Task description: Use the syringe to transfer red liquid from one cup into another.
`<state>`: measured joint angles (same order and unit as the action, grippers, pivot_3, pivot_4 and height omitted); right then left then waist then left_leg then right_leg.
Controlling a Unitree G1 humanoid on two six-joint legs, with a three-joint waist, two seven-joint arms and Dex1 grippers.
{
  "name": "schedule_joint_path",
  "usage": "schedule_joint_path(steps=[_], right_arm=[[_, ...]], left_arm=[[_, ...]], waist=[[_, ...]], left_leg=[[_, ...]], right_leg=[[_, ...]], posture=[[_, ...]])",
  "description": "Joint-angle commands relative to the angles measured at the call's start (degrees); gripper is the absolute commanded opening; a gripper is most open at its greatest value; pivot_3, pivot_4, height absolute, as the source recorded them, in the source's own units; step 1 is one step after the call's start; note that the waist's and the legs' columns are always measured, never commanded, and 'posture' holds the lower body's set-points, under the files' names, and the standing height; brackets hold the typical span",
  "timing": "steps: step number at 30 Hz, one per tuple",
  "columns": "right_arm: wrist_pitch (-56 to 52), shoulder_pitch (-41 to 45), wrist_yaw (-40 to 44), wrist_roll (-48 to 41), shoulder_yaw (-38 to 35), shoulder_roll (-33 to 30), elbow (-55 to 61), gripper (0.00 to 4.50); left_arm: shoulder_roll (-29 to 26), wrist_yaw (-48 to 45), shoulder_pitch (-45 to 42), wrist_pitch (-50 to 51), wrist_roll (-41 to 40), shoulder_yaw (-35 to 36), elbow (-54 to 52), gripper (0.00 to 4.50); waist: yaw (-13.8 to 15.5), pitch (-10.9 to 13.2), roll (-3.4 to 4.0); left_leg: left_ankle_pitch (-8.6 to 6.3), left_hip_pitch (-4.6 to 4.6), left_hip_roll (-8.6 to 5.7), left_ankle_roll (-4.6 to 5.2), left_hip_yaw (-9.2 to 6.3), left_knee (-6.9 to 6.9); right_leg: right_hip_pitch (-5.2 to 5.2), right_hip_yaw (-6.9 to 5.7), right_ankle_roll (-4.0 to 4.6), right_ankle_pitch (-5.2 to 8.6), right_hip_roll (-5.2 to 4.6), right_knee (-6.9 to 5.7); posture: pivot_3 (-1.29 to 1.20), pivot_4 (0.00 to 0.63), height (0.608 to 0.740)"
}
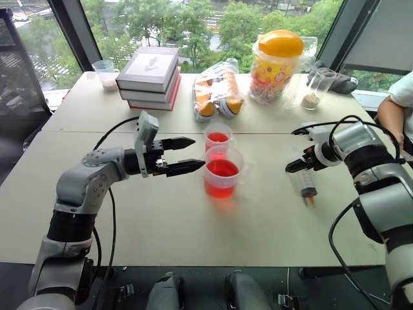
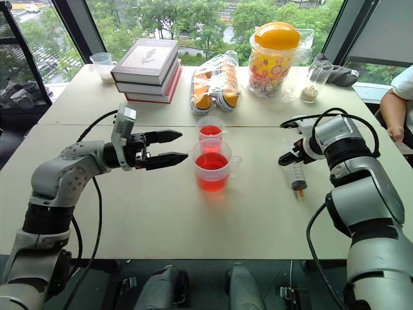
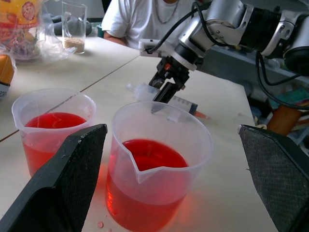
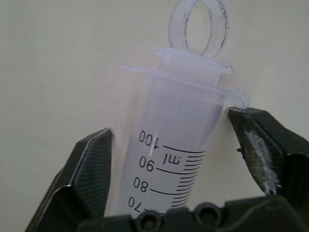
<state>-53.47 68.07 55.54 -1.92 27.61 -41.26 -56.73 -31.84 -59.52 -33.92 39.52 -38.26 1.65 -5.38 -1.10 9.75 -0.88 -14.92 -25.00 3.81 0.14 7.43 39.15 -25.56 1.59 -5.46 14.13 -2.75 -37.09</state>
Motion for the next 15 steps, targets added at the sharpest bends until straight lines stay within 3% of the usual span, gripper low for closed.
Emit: schedule_joint_path(steps=[1, 3, 8, 11, 15], right_arm=[[-0.7, 1.0, 2.7, 1.9, -1.3, 1.3, -0.5, 2.17], [-1.5, 1.1, 3.4, 2.5, -1.9, 1.4, 0.2, 1.47], [-6.3, 2.2, 0.8, 1.8, -7.4, 0.3, 6.4, 1.45], [-8.9, 0.5, -2.9, -1.8, -17.1, -2.0, 20.6, 1.45], [-4.9, -6.6, -9.8, -9.8, -34.8, 2.2, 47.0, 1.45]], left_arm=[[-0.4, 0.5, -0.4, -0.9, -1.0, 1.9, -2.0, 4.5], [-0.3, 0.6, -0.8, -1.1, -0.7, 1.8, -1.6, 4.5], [-0.5, -0.4, -3.3, -1.2, -0.7, 1.7, 0.5, 4.5], [-0.5, -1.9, -6.8, -1.8, -0.2, 1.2, 4.1, 4.5], [-0.7, -4.5, -12.3, -3.6, 1.1, 1.0, 10.6, 4.5]], waist=[[-0.1, 0.0, 0.01], [-0.1, 0.0, 0.01], [0.0, 0.0, 0.03], [0.2, 0.0, 0.09], [0.4, 0.0, 0.08]], left_leg=[[0.0, 0.01, 0.0, 0.0, 0.0, 0.0], [0.0, 0.02, 0.01, 0.0, 0.0, 0.0], [0.0, 0.03, 0.01, -0.01, 0.0, -0.01], [0.0, 0.02, 0.01, -0.01, 0.01, -0.01], [0.01, -0.02, 0.01, -0.02, -0.05, -0.05]], right_leg=[[0.0, 0.0, 0.0, 0.0, 0.0, -0.01], [0.01, 0.0, -0.01, 0.0, 0.01, -0.02], [0.0, -0.01, -0.01, 0.0, 0.01, -0.04], [-0.02, -0.01, -0.01, -0.01, 0.0, -0.05], [-0.03, -0.1, -0.03, -0.01, 0.0, -0.05]], posture=[[0.0, 0.15, 0.74], [0.0, 0.15, 0.74], [0.0, 0.15, 0.74], [0.0, 0.15, 0.74], [0.0, 0.15, 0.74]])
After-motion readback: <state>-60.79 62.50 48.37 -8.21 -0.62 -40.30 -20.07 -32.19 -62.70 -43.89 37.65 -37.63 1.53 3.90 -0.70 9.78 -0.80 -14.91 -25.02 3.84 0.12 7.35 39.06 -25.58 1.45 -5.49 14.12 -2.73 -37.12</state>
